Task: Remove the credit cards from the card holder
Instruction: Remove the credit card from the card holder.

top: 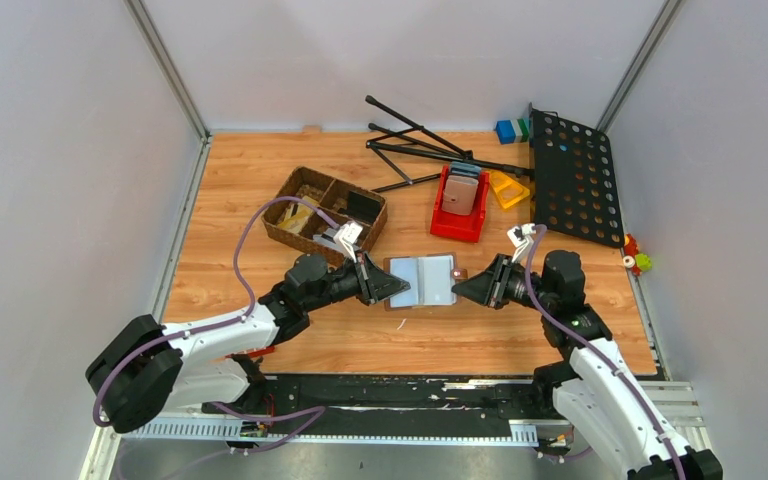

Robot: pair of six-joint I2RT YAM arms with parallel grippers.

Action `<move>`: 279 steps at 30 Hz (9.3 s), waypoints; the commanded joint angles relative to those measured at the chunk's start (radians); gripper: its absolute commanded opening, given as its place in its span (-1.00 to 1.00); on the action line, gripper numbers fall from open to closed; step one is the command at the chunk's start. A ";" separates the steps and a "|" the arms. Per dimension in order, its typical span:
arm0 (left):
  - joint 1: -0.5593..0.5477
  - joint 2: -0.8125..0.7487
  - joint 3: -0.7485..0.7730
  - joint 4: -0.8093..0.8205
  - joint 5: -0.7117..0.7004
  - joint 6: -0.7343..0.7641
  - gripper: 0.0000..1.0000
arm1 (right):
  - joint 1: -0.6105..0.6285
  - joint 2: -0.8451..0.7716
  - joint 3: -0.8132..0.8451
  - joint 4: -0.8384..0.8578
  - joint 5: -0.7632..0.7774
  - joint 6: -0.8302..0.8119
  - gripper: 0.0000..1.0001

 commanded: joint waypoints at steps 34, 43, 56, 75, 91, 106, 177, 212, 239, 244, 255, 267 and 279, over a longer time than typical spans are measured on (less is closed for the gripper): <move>-0.018 0.044 0.104 0.048 0.100 0.002 -1.00 | 0.085 0.078 0.042 0.132 -0.028 0.008 -0.36; -0.017 0.058 0.115 0.018 0.097 0.027 -1.00 | 0.085 0.068 0.042 0.136 -0.039 0.020 -0.30; -0.024 0.146 0.075 0.144 0.101 0.008 0.03 | 0.084 0.062 -0.021 0.298 -0.097 0.140 -0.97; -0.055 0.238 0.074 0.260 0.089 -0.026 -0.43 | 0.096 0.043 -0.023 0.287 -0.086 0.133 -0.75; -0.054 0.212 0.041 0.268 0.062 -0.050 -0.83 | 0.094 -0.045 0.128 -0.152 0.095 -0.080 -0.09; -0.036 0.187 0.013 0.318 0.095 -0.087 -0.92 | 0.093 -0.056 0.114 -0.117 0.080 -0.054 -0.67; -0.252 0.307 0.448 -0.412 -0.219 0.197 0.51 | 0.117 0.000 0.068 -0.088 0.153 0.109 -1.00; -0.221 0.438 0.291 -0.406 -0.399 0.129 -0.31 | 0.117 0.101 -0.021 -0.142 0.296 0.005 -1.00; -0.220 0.489 0.367 -0.424 -0.365 0.259 -0.44 | 0.117 0.142 -0.129 -0.004 0.253 0.029 -0.58; -0.220 0.519 0.389 -0.432 -0.327 0.278 -0.58 | 0.116 0.161 -0.122 -0.002 0.255 0.013 -0.28; -0.220 0.549 0.395 -0.419 -0.292 0.280 -0.61 | 0.117 0.282 -0.117 0.077 0.212 0.014 -0.31; -0.207 0.522 0.372 -0.420 -0.287 0.260 -0.64 | 0.116 0.365 -0.081 0.103 0.178 0.012 -1.00; -0.073 0.264 0.154 -0.228 -0.056 0.135 -0.24 | 0.100 0.222 -0.119 0.214 0.088 0.164 -1.00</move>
